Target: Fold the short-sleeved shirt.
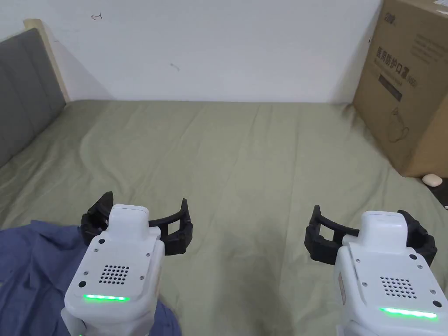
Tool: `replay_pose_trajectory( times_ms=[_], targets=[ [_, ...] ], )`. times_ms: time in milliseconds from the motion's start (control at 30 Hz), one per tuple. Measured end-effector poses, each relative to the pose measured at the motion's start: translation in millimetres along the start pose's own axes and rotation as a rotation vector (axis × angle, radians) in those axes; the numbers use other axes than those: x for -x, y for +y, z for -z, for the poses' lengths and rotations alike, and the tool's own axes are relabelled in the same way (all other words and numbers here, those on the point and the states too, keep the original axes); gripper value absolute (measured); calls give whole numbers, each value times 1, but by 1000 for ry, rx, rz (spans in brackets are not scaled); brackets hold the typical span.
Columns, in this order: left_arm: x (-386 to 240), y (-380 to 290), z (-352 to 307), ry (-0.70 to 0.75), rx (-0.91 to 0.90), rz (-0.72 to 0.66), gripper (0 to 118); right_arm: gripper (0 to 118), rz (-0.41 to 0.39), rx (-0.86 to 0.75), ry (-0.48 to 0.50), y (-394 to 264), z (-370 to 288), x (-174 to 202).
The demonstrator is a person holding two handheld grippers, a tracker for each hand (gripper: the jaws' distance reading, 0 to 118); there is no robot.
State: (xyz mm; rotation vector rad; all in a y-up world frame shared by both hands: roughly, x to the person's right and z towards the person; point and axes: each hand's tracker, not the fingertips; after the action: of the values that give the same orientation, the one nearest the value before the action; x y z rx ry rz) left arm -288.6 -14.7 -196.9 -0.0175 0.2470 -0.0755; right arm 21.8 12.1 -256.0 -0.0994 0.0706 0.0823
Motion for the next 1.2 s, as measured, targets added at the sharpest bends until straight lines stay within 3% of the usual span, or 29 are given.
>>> replay_pose_trajectory(
  times_ms=[233,300,333,367,400,433,500,933,1200],
  targets=[
    [0,0,0,10,1,0,118,113,-7,-8,-4,2,-1,1],
    [-1,1,0,11,7,-6,104,96,-8,-10,-3,3,-3,1],
    [-1,2,-1,9,8,-13,79,76,-10,-13,-8,3,-4,2],
    [-2,3,-1,13,12,-23,24,36,-13,-19,-17,3,-5,2],
    [-3,4,1,24,26,-26,0,5,-17,-22,-24,3,-4,2],
    [-4,3,1,82,25,-24,0,0,-20,-21,-29,3,-4,2],
    [-2,5,2,-7,55,-93,0,0,-15,-22,-24,3,-3,1],
    [22,7,-8,61,17,-69,0,0,-6,-13,21,5,4,15],
    [95,9,-47,242,19,-63,0,0,4,-40,232,17,10,79]
  ],
)
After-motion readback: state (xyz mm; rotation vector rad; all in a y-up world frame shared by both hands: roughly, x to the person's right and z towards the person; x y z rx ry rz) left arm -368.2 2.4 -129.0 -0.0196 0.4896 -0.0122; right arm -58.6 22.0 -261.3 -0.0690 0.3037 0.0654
